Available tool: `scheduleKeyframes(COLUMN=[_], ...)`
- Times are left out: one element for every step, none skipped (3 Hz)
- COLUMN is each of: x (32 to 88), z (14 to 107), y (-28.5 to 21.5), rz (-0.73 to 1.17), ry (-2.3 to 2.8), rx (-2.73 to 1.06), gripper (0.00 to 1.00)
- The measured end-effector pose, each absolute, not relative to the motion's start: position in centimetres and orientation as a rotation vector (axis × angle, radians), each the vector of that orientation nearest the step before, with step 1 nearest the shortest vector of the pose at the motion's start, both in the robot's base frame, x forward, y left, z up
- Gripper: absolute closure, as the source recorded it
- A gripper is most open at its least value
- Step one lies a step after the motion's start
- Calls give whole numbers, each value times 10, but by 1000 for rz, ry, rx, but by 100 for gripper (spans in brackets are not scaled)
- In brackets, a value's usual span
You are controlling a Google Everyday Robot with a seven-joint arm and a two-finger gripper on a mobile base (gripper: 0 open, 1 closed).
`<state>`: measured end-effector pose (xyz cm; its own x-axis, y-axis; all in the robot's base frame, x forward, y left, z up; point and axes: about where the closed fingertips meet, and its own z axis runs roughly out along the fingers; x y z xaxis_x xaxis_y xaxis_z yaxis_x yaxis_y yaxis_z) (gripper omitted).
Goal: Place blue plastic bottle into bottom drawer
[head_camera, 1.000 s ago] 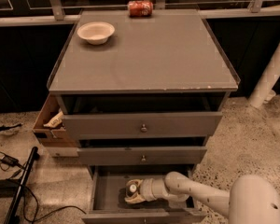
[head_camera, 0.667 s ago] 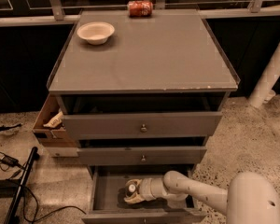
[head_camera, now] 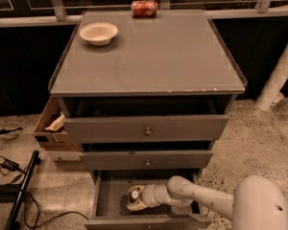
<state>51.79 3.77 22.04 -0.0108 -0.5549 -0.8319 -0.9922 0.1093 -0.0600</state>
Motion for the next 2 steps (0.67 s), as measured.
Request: scheduleKeyframes(x=[518, 518], z=[220, 220], y=[38, 38], rz=[759, 759], ry=[1659, 1659], rx=[-1535, -1535], gripper=[53, 22])
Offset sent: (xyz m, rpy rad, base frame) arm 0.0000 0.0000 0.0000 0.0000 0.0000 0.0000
